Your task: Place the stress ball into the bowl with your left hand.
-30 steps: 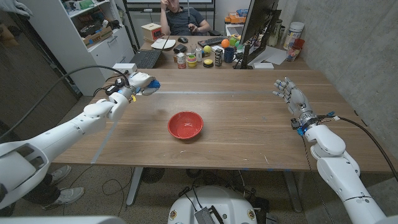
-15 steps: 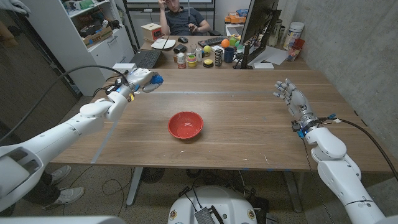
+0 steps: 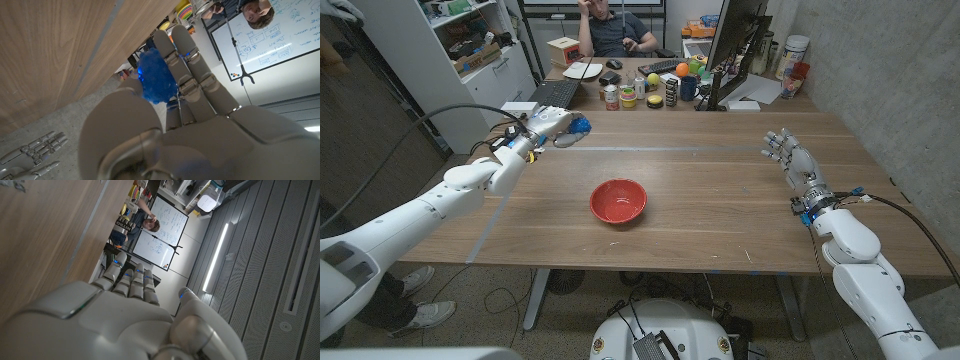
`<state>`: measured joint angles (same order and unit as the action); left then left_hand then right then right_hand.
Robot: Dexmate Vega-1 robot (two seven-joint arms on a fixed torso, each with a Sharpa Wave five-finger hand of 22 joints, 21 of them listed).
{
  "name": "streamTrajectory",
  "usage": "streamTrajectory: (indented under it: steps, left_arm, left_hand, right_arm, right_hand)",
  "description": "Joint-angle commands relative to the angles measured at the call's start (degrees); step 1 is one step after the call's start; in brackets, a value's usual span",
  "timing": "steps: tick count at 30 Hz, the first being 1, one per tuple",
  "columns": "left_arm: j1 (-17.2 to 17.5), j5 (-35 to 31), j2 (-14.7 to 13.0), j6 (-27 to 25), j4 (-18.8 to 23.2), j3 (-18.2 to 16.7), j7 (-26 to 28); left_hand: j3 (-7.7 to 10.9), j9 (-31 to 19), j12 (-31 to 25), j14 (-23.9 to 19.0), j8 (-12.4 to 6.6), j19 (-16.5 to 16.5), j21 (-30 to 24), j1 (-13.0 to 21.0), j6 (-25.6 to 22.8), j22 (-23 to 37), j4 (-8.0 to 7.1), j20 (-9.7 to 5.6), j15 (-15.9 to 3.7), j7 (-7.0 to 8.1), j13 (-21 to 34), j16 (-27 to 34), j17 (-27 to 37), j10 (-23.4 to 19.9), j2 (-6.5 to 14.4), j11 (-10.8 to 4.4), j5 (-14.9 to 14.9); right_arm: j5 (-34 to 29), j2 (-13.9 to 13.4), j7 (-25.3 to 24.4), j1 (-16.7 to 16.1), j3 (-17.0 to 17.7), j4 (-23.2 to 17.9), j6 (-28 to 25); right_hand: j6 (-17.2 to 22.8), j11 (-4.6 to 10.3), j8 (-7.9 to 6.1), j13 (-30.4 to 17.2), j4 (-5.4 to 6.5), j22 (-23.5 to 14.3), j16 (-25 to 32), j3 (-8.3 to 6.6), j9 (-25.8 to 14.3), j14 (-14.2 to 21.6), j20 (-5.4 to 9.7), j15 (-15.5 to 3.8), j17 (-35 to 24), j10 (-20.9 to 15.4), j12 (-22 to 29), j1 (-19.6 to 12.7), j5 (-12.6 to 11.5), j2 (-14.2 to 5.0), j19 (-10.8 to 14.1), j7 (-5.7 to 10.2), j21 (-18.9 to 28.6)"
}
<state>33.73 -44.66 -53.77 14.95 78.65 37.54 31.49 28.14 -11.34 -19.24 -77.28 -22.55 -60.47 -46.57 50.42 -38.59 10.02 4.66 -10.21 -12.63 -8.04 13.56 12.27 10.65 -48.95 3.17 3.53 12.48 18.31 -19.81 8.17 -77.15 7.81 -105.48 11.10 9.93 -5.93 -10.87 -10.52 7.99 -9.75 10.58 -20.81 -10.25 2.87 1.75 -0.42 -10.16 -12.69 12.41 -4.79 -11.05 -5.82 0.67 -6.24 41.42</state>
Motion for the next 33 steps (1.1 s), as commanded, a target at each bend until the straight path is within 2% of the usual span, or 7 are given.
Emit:
streamTrajectory:
  steps: [1,12,24,28,33]
  left_arm:
    - [2.22,-2.98,-1.55,5.85,4.71,-1.90,2.12]
    - [3.69,-7.98,-2.33,11.09,8.50,-2.82,4.75]
    - [4.47,-11.98,-3.02,15.35,10.58,-3.61,8.05]
    - [4.54,-13.10,-3.31,17.13,10.83,-3.72,9.65]
    - [4.79,-14.54,-4.01,19.36,11.48,-3.85,11.56]
  left_hand:
    - [4.40,-0.38,0.40,1.02,-0.32,0.20,0.47,1.23,-10.44,0.12,-3.52,-0.79,-0.58,9.47,0.04,-0.29,0.03,-14.86,0.01,-15.26,0.24]
    - [4.76,-0.79,0.40,1.24,-0.91,0.74,0.84,1.76,-11.25,0.17,-3.03,-0.82,-0.64,10.03,0.38,-0.52,0.08,-15.12,-0.34,-15.37,0.18]
    - [5.23,-1.28,0.67,1.89,-1.38,1.62,1.28,2.68,-11.42,0.28,-2.12,-0.86,-0.73,11.83,0.83,-0.92,0.10,-14.87,-1.00,-15.41,0.11]
    - [5.67,-1.58,0.87,2.46,-1.73,2.24,1.42,3.92,-11.52,0.42,-0.98,-0.96,-0.82,12.54,1.16,-1.13,0.15,-14.70,-1.48,-15.45,0.10]
    - [5.87,-1.77,1.09,2.77,-1.85,2.67,1.47,4.66,-11.32,0.51,-0.29,-0.99,-0.86,12.88,1.36,-1.23,0.18,-14.31,-1.77,-15.43,0.08]
  right_arm:
    - [-0.14,0.38,-0.32,-1.72,0.47,-0.88,1.30]
    - [-0.03,0.80,-0.47,-2.36,0.48,-0.71,2.42]
    - [0.02,1.04,-0.91,-2.95,0.50,-0.97,3.10]
    - [-0.12,1.08,-1.19,-3.18,0.42,-1.38,3.03]
    - [-0.27,1.07,-1.46,-3.37,0.38,-1.67,3.04]
  right_hand:
    - [0.49,0.06,0.07,-0.10,0.11,-0.06,-0.06,-0.19,-0.13,0.30,3.29,-0.09,-0.09,-0.47,-0.04,0.60,-0.19,-1.43,0.55,0.08,-0.18]
    - [0.54,0.05,0.07,-0.11,0.15,-0.07,-0.05,-0.15,-0.13,0.33,3.25,-0.05,-0.10,-0.49,-0.05,0.69,-0.19,-1.36,0.63,0.06,-0.36]
    - [0.57,0.10,0.07,-0.11,0.29,-0.07,-0.02,-0.04,-0.13,0.32,3.27,-0.07,-0.14,-0.49,-0.07,0.90,-0.18,-1.31,0.70,0.07,-0.56]
    - [0.56,0.07,0.07,-0.11,0.30,-0.08,-0.04,-0.04,-0.13,0.30,3.24,-0.05,-0.14,-0.52,-0.06,0.92,-0.19,-1.31,0.74,0.00,-0.61]
    - [0.55,0.04,0.08,-0.11,0.30,-0.08,-0.04,-0.05,-0.13,0.32,3.23,-0.08,-0.13,-0.54,-0.06,0.94,-0.20,-1.33,0.75,0.06,-0.71]
